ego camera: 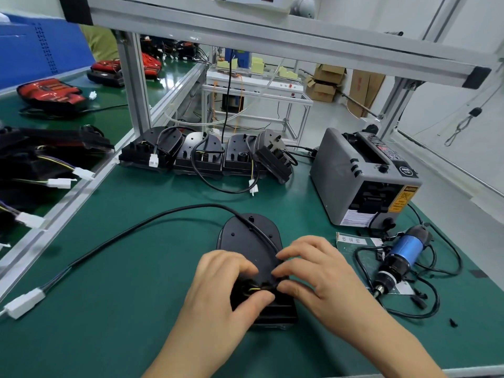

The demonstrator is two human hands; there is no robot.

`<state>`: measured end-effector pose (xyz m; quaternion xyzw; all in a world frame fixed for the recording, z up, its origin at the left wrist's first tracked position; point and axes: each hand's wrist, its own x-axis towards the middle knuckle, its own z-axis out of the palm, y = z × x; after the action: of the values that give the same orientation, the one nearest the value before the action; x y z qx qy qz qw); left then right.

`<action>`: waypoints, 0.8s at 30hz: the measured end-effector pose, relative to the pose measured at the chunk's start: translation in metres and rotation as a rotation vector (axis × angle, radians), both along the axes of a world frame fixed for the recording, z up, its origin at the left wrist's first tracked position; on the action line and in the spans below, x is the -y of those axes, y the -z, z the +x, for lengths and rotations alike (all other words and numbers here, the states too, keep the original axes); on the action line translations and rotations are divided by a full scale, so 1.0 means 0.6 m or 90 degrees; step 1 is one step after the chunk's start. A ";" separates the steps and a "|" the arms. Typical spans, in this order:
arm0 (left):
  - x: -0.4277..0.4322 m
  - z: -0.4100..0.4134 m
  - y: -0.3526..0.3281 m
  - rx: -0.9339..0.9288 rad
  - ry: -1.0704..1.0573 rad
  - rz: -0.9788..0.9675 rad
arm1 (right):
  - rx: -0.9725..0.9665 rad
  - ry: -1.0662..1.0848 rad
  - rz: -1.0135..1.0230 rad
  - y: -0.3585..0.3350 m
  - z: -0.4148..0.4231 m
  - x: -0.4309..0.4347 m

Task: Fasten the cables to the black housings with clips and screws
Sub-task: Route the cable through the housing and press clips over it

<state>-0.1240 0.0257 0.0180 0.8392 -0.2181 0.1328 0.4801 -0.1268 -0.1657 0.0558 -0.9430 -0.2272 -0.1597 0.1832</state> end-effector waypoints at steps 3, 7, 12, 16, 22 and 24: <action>-0.007 0.005 -0.009 0.006 0.021 0.075 | -0.016 -0.016 0.024 0.004 -0.004 0.002; -0.006 0.003 -0.017 -0.001 0.053 0.074 | -0.028 -0.014 0.062 0.010 -0.013 -0.006; -0.004 0.001 -0.022 -0.022 0.068 0.074 | 0.039 0.058 0.063 0.020 -0.020 -0.021; -0.005 0.003 -0.023 -0.027 0.086 0.075 | 0.119 0.095 0.007 0.029 -0.026 -0.026; -0.008 0.003 -0.021 -0.035 0.098 0.067 | 0.169 0.116 -0.014 0.036 -0.030 -0.028; -0.010 0.006 -0.023 -0.049 0.103 0.065 | 0.170 0.106 0.007 0.039 -0.027 -0.026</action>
<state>-0.1206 0.0318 0.0316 0.8467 -0.2726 0.0500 0.4542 -0.1431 -0.1503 0.0324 -0.9281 -0.1698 -0.2992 0.1426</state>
